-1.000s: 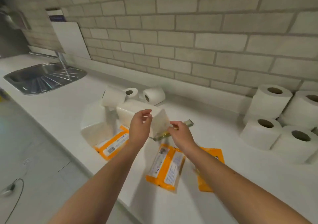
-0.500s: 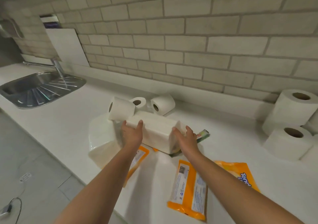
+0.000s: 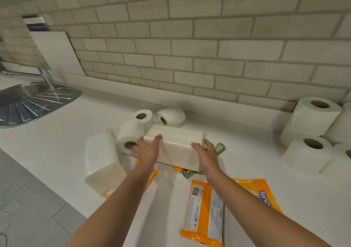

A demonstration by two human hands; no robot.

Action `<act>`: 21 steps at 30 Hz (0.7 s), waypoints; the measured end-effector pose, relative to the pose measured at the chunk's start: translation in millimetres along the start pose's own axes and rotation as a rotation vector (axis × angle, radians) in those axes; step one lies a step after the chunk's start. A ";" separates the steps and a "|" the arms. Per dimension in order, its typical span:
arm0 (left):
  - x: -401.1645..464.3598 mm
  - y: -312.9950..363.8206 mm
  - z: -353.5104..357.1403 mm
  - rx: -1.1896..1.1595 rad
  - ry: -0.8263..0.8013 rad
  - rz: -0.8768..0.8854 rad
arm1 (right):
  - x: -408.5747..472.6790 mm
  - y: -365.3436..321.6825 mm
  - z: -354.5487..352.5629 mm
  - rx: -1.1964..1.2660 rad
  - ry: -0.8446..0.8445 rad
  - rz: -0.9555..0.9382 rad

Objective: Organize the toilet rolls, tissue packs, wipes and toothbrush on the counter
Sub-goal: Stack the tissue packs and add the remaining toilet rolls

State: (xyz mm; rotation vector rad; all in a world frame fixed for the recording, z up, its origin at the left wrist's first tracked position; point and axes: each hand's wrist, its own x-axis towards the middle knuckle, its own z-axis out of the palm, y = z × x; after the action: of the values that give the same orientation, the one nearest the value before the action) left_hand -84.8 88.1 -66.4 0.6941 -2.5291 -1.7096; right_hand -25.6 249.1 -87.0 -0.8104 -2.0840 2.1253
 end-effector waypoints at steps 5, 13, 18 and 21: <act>-3.7 3.9 20.1 -0.084 -0.019 0.029 | -3.7 -4.5 -23.5 0.059 0.039 -0.027; -12.2 14.7 50.7 -0.220 -0.135 0.179 | 8.1 -4.5 -58.1 0.153 0.245 -0.206; -12.7 21.6 81.9 -0.167 -0.340 0.350 | 28.6 -18.6 -89.3 0.065 0.464 -0.183; -5.8 21.2 106.6 -0.104 -0.475 0.430 | 45.1 -25.6 -109.1 0.025 0.531 -0.161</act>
State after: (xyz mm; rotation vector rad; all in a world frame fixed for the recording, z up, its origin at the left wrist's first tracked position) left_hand -113.8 190.5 -89.2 -0.2877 -2.5622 -1.9869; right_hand -28.8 368.9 -72.0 -1.0257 -1.7705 1.6220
